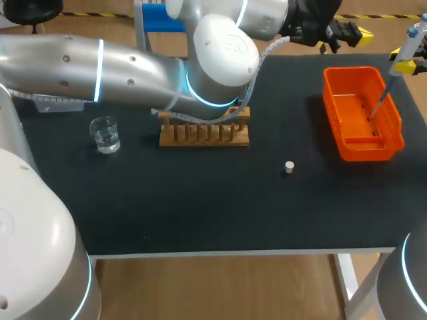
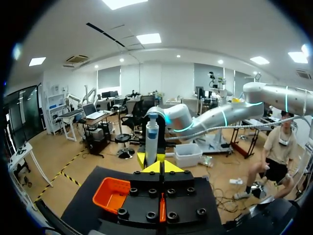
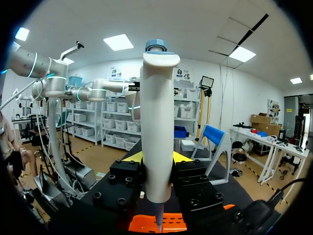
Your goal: Invert the test tube, pick up the pipette, mount the tip to pipette, aspirate from beaker and dispense into the tube, eject the tip, return the pipette, and cap with the stopper.
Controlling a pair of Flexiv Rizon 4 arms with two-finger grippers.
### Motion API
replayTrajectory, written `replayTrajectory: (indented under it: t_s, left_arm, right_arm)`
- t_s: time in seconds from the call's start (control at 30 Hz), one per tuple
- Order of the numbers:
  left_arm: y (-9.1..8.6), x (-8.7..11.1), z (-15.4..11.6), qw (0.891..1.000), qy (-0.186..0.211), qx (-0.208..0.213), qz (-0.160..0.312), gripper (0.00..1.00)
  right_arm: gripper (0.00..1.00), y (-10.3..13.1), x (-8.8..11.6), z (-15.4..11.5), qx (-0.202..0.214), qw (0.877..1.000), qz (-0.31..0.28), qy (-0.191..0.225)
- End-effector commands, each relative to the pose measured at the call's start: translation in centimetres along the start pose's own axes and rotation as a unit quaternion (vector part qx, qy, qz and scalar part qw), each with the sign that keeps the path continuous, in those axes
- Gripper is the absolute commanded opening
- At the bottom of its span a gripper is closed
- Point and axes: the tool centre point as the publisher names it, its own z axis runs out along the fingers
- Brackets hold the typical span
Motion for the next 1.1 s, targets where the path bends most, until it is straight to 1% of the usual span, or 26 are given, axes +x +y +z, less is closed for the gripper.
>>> replayTrajectory:
  t_s: [0.03,0.13,0.37,0.6,0.77,1.1]
  left_arm:
    - [0.0,-0.1,0.0,1.000,0.002,0.000,0.000,0.00]
    - [0.0,-0.1,0.0,1.000,0.002,0.000,0.000,0.00]
    - [-0.5,-0.4,1.9,1.000,0.014,0.022,0.006,0.00]
    - [-1.2,-0.7,3.1,0.999,0.026,0.038,0.011,0.00]
    - [-1.6,-0.9,3.4,0.998,0.024,0.060,0.013,0.00]
    - [-2.6,-1.3,4.4,0.996,0.014,0.089,0.014,0.00]
  right_arm:
    - [0.00,0.0,0.0,-0.1,0.001,1.000,0.000,0.001]
    - [0.00,0.0,0.0,-0.1,0.001,1.000,0.000,0.001]
    - [0.00,0.0,0.0,-0.1,0.001,1.000,0.000,0.001]
    - [0.00,0.0,0.0,-0.1,0.001,1.000,0.000,0.001]
    - [0.00,0.0,0.0,-0.1,0.001,1.000,0.000,0.001]
    - [0.00,0.0,0.0,-0.1,0.001,1.000,0.000,0.001]
